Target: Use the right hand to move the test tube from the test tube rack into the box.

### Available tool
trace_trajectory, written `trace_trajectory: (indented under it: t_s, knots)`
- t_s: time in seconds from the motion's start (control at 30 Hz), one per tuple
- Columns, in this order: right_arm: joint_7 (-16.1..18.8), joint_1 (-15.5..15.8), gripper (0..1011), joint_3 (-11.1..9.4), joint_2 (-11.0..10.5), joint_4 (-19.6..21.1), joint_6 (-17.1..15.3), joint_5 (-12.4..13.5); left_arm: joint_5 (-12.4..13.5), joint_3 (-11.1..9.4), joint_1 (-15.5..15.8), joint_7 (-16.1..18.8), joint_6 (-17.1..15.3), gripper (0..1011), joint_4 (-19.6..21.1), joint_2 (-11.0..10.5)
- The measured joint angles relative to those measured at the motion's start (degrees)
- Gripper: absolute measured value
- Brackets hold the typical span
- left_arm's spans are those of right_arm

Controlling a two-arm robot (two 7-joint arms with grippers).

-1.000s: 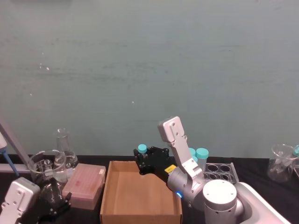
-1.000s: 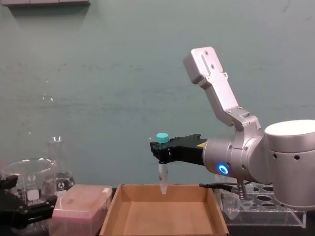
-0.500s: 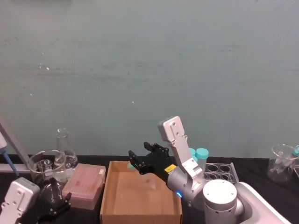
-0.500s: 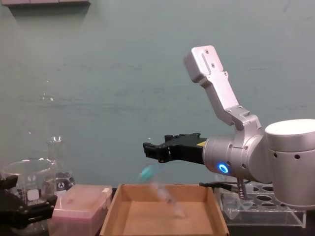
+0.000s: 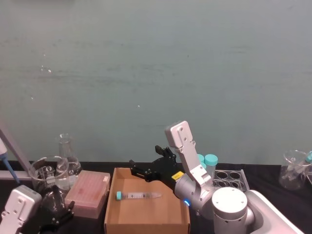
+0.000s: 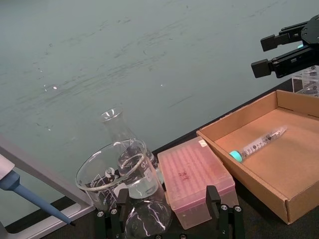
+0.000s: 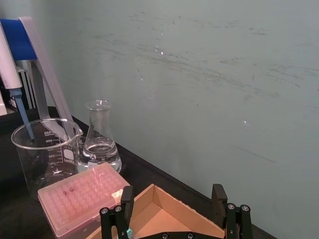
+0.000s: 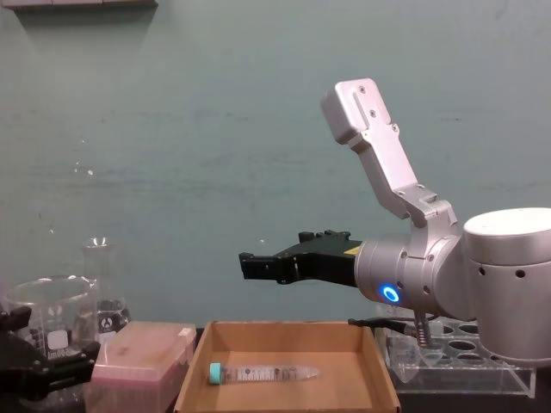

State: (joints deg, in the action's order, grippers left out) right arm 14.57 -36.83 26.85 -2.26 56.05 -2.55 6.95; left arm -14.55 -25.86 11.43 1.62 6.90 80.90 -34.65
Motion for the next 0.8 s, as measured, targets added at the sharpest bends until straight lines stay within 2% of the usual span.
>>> trace_trajectory:
  t_s: [0.2, 0.33, 0.47, 0.57, 0.6, 0.7, 0.8]
  knots:
    - [0.01, 0.0, 1000, 0.0, 0.0, 0.0, 0.0, 0.0, 0.0, 0.0, 0.0, 0.0, 0.0, 1000, 0.0, 0.0]
    - [0.99, 1.65, 1000, -0.48, -1.05, 2.91, 1.31, -0.24, 0.0, 0.0, 0.0, 0.0, 0.0, 1000, 0.0, 0.0]
    - [1.42, 4.31, 1000, -1.88, -2.73, 8.53, 3.88, -0.29, 0.0, 0.0, 0.0, 0.0, 0.0, 1000, 0.0, 0.0]
    - [0.25, 7.41, 1000, -4.19, -4.67, 14.82, 7.04, -0.74, 0.01, 0.0, 0.0, 0.0, 0.0, 1000, 0.0, 0.0]
    - [0.25, 7.41, 1000, -4.19, -4.67, 14.82, 7.04, -0.74, 0.01, 0.0, 0.0, 0.0, 0.0, 1000, 0.0, 0.0]
    - [-2.35, 9.99, 1000, -6.55, -6.06, 18.86, 9.46, -1.74, 0.01, 0.0, 0.0, 0.0, 0.0, 1000, 0.0, 0.0]
    - [-6.52, 13.32, 1000, -9.86, -7.54, 22.38, 10.84, -3.37, 0.01, 0.0, 0.0, 0.0, 0.0, 1000, 0.0, 0.0]
